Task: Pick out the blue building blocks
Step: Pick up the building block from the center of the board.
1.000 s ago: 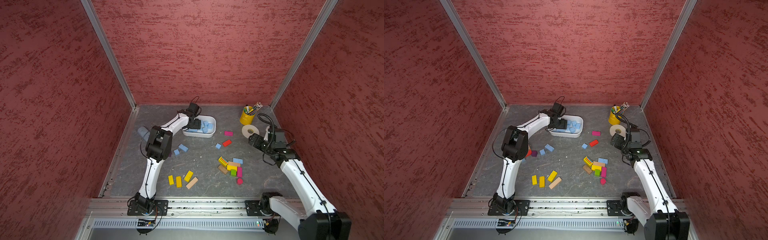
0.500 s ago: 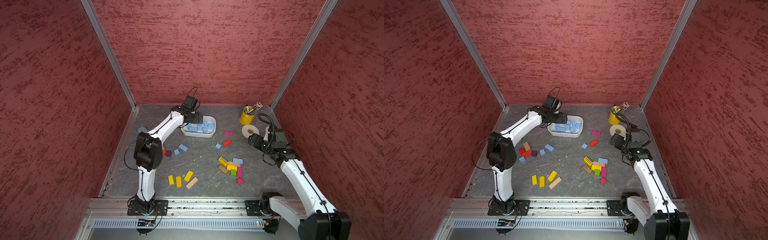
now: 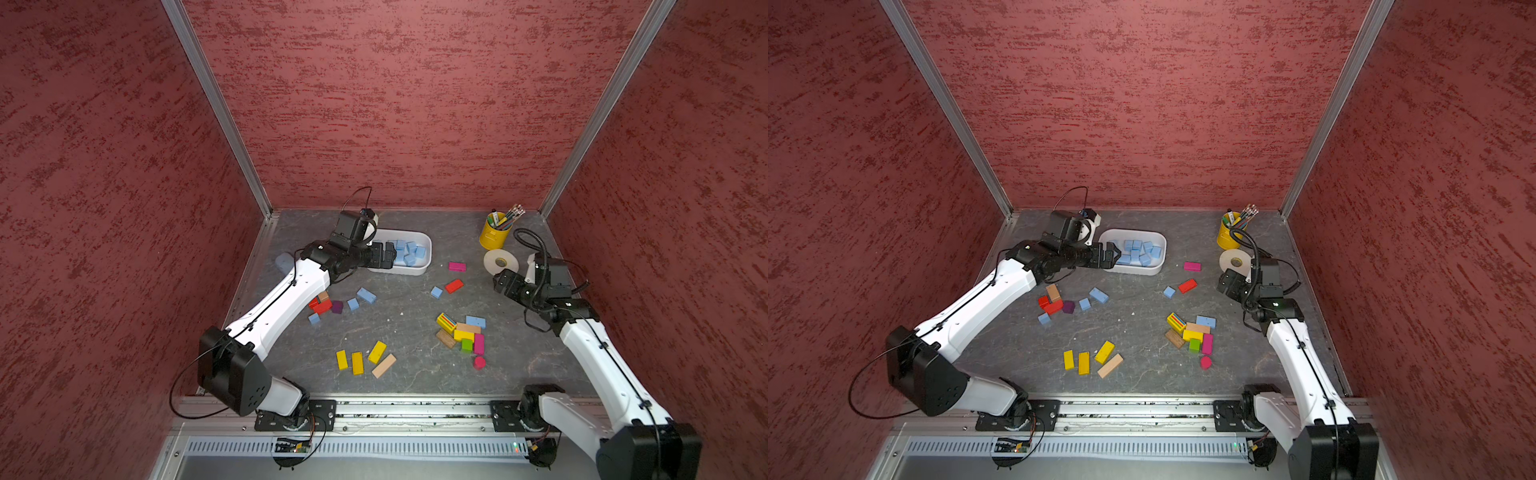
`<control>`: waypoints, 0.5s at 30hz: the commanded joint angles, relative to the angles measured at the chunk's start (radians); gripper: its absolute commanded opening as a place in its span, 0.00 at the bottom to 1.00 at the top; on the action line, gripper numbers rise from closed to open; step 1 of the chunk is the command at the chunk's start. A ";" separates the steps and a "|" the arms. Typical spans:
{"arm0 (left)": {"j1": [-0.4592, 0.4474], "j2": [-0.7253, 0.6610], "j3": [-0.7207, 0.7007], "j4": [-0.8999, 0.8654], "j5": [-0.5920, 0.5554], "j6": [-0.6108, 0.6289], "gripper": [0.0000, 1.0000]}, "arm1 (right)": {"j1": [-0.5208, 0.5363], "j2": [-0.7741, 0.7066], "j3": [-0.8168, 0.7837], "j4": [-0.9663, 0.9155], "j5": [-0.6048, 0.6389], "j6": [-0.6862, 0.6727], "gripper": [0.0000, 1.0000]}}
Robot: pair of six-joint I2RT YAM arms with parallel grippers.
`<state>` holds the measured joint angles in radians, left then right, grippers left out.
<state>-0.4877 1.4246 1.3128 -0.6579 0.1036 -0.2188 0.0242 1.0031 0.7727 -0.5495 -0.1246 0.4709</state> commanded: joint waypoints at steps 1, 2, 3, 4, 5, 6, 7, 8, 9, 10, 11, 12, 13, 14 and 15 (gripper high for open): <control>-0.002 -0.064 -0.060 -0.013 0.029 0.059 1.00 | -0.005 0.002 -0.016 0.023 -0.043 0.008 0.99; -0.002 -0.081 -0.079 -0.017 0.028 0.060 1.00 | -0.005 0.003 -0.018 0.026 -0.051 0.006 0.99; -0.001 -0.097 -0.101 -0.021 0.026 0.059 1.00 | -0.004 0.006 -0.021 0.031 -0.063 0.004 0.99; 0.000 -0.113 -0.122 -0.021 0.021 0.059 1.00 | -0.005 0.008 -0.023 0.035 -0.075 0.003 0.99; 0.001 -0.126 -0.139 -0.021 0.021 0.059 1.00 | -0.005 0.009 -0.025 0.040 -0.085 0.002 0.99; 0.003 -0.136 -0.154 -0.024 0.019 0.059 1.00 | -0.006 0.009 -0.026 0.043 -0.098 0.002 0.99; 0.004 -0.144 -0.166 -0.030 0.016 0.060 1.00 | -0.005 0.011 -0.026 0.046 -0.107 0.003 0.99; 0.006 -0.149 -0.173 -0.035 0.021 0.064 1.00 | -0.005 0.011 -0.024 0.047 -0.113 0.003 0.99; 0.010 -0.154 -0.183 -0.040 0.027 0.071 1.00 | -0.005 0.011 -0.027 0.050 -0.119 0.003 0.99; 0.015 -0.157 -0.190 -0.044 0.036 0.082 1.00 | -0.004 0.011 -0.028 0.054 -0.126 0.003 0.99; 0.019 -0.158 -0.194 -0.048 0.040 0.091 1.00 | -0.005 0.012 -0.030 0.058 -0.131 0.003 0.99; 0.024 -0.158 -0.195 -0.054 0.044 0.103 1.00 | -0.004 0.012 -0.032 0.063 -0.138 0.003 0.99; 0.027 -0.156 -0.194 -0.062 0.049 0.122 0.99 | -0.003 0.016 -0.033 0.067 -0.145 0.003 0.99; 0.029 -0.152 -0.193 -0.068 0.052 0.138 1.00 | -0.003 0.019 -0.033 0.070 -0.150 0.003 0.99; 0.029 -0.146 -0.190 -0.077 0.053 0.159 1.00 | -0.004 0.023 -0.033 0.074 -0.155 0.002 0.99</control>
<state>-0.4652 1.2846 1.1236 -0.7101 0.1349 -0.1284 0.0242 1.0187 0.7494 -0.5182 -0.2413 0.4709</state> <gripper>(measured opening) 0.996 0.987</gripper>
